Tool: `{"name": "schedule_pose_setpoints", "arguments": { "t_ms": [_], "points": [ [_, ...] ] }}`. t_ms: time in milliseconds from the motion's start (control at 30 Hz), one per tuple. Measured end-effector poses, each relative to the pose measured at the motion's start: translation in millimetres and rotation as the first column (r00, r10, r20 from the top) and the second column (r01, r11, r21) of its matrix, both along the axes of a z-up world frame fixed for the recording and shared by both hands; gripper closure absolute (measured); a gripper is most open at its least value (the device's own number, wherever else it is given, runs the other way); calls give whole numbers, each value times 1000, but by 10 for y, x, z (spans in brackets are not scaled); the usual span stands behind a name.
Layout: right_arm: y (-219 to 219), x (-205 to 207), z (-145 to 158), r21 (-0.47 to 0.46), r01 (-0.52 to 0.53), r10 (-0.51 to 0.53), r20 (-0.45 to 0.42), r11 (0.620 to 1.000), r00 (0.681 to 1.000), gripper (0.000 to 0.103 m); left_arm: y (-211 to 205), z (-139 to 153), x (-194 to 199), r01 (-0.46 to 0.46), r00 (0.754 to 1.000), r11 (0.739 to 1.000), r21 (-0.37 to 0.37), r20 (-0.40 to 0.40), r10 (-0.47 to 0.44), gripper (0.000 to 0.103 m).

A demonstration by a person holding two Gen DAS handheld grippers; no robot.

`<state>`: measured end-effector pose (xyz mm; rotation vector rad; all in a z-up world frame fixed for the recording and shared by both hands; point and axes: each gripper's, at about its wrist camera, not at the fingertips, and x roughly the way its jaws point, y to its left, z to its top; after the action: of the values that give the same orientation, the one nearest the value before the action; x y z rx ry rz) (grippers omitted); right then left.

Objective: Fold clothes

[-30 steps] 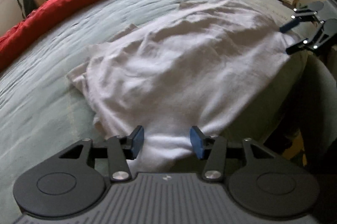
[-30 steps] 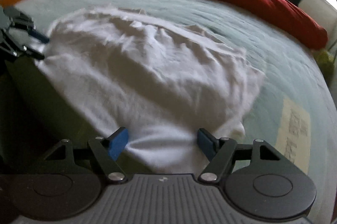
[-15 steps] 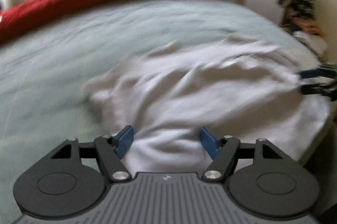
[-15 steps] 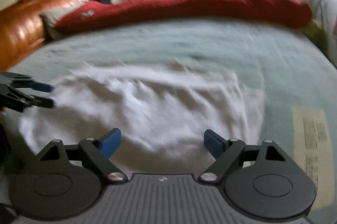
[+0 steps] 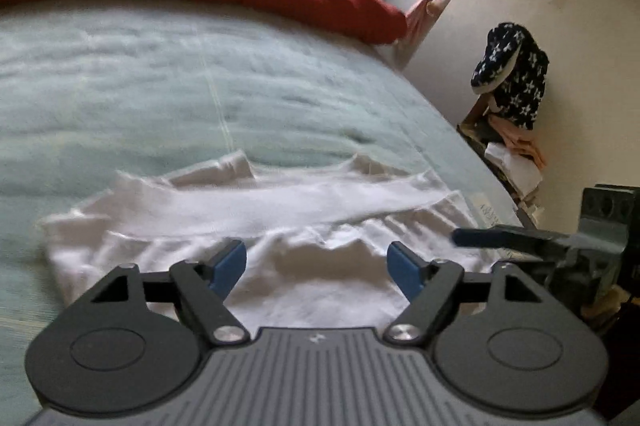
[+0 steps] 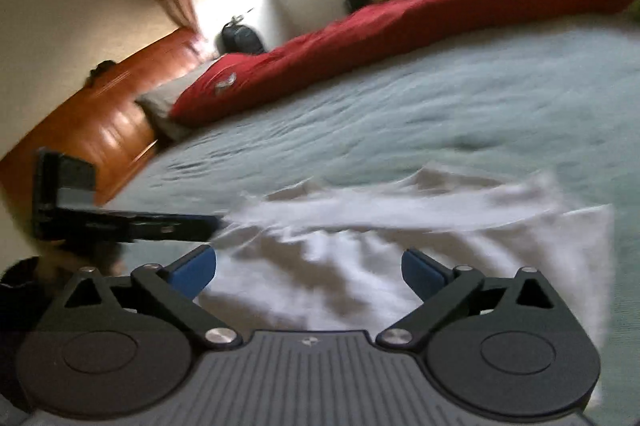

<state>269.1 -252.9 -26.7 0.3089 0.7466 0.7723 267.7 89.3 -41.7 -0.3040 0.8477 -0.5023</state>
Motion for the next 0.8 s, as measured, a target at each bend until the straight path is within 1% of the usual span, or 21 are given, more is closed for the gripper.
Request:
{"name": "schedule_pose_setpoints", "arguments": {
  "t_ms": [133,233,300,400,433,500,567,600,667,733,767,800],
  "points": [
    [108,200,-244,-39,34,-36,-32,999,999,2,68,-185,129,-49,998,999,16,-27,50,26],
    [7,351,-320,-34,96,-96,-23,995,995,2,139,-239,234,-85,996,996,9,-33,85,26],
    [-80,433,-319,-12,145,-146,-21,989,989,3,166,-180,282,-116,993,993,16,-12,116,25],
    [-194,505,-280,37,183,-181,-44,982,982,2,167,-41,270,-149,989,987,56,14,149,26],
    [-229,489,-240,35,190,-189,-36,981,981,2,167,4,247,-149,989,987,58,22,148,25],
    [-284,404,-159,32,196,-196,-6,980,981,1,180,74,151,-122,992,992,32,39,121,19],
    [-360,328,-128,33,214,-215,3,976,977,0,211,80,77,-118,992,993,22,44,117,18],
    [-408,303,-130,29,230,-231,-2,973,973,0,226,54,53,-127,991,991,29,39,126,18],
    [-513,300,-222,38,264,-262,-40,964,964,0,265,-35,31,-159,987,986,57,27,158,18],
    [-622,314,-338,54,293,-288,-84,955,954,0,301,-143,41,-201,979,972,119,4,202,19],
    [-683,314,-386,86,296,-288,-94,951,953,1,322,-183,38,-218,975,966,140,-5,221,21],
    [-724,301,-390,105,308,-298,-100,946,949,1,350,-187,13,-232,972,964,130,-9,235,21]
  ]
}}
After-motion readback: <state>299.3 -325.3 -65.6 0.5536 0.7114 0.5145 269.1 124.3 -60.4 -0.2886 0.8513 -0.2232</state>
